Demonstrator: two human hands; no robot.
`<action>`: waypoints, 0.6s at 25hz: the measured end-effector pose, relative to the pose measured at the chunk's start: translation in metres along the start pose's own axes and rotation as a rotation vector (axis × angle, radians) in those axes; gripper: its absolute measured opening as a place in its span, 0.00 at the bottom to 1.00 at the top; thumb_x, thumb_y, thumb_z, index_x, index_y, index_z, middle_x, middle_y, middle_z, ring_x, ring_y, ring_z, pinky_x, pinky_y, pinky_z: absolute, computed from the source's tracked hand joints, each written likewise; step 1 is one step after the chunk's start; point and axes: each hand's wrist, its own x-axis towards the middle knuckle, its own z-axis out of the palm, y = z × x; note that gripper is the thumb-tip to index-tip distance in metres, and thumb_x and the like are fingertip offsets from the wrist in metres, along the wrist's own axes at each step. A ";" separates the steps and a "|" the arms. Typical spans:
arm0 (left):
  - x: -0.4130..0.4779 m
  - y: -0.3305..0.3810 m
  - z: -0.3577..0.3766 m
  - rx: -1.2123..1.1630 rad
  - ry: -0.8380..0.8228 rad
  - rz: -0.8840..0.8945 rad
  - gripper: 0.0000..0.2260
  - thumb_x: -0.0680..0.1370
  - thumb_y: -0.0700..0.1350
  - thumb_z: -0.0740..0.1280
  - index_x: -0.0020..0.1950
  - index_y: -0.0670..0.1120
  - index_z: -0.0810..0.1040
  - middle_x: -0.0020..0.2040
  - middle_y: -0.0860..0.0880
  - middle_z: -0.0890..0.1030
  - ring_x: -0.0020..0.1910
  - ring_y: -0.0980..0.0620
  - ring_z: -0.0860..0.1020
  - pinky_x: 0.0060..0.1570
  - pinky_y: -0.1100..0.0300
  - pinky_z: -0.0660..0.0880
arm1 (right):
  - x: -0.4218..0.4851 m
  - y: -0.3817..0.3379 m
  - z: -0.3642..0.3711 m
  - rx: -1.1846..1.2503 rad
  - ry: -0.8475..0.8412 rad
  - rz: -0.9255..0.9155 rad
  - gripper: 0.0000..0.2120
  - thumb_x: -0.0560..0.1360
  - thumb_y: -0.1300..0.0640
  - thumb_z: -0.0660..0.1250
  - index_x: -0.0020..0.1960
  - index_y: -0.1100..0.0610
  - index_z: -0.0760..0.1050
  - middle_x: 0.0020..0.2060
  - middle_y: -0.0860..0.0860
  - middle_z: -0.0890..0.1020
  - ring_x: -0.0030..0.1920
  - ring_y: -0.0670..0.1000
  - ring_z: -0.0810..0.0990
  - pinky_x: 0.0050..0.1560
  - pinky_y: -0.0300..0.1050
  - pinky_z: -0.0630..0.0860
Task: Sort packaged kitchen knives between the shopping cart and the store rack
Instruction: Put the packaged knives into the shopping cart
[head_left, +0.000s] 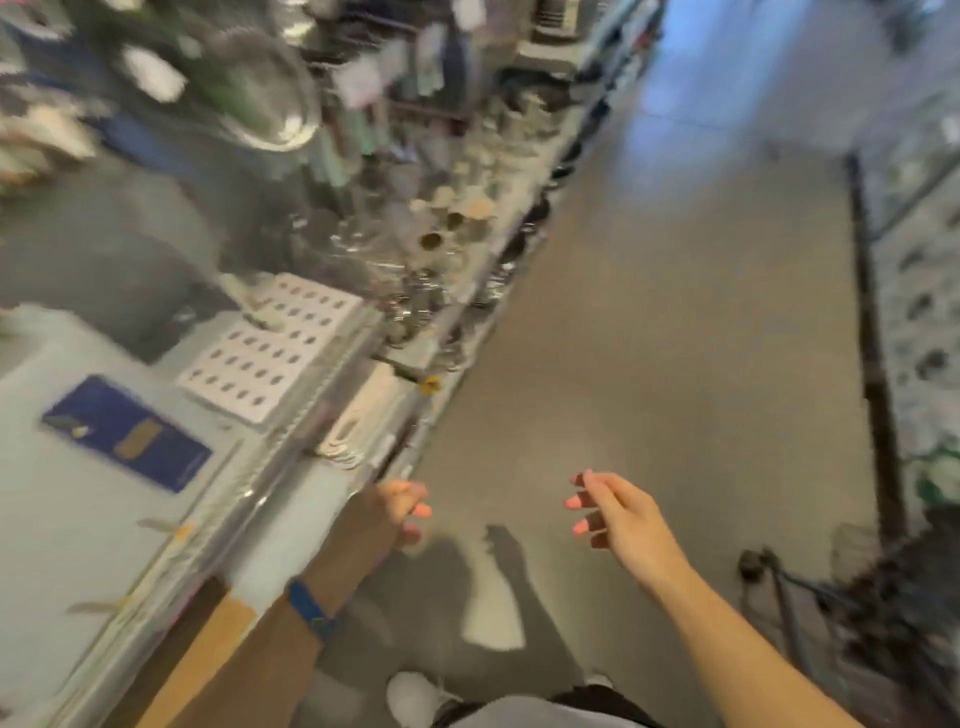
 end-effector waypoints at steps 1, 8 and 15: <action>0.004 0.001 0.034 0.032 -0.039 -0.015 0.08 0.82 0.43 0.64 0.48 0.44 0.81 0.40 0.46 0.83 0.26 0.56 0.79 0.25 0.66 0.72 | -0.006 0.017 -0.038 0.028 0.059 0.020 0.12 0.86 0.54 0.60 0.56 0.57 0.80 0.42 0.50 0.86 0.30 0.45 0.80 0.29 0.35 0.70; 0.020 0.021 0.232 0.268 -0.269 -0.117 0.09 0.82 0.47 0.62 0.52 0.47 0.81 0.44 0.49 0.86 0.29 0.55 0.76 0.30 0.62 0.63 | -0.066 0.128 -0.237 0.161 0.372 0.172 0.09 0.85 0.53 0.62 0.54 0.52 0.81 0.38 0.44 0.87 0.31 0.45 0.82 0.29 0.36 0.73; 0.021 0.040 0.369 0.475 -0.505 -0.069 0.11 0.83 0.48 0.61 0.55 0.45 0.81 0.47 0.47 0.86 0.29 0.55 0.74 0.27 0.64 0.64 | -0.131 0.206 -0.312 0.355 0.628 0.301 0.10 0.84 0.49 0.62 0.54 0.49 0.81 0.41 0.45 0.87 0.37 0.48 0.86 0.42 0.47 0.79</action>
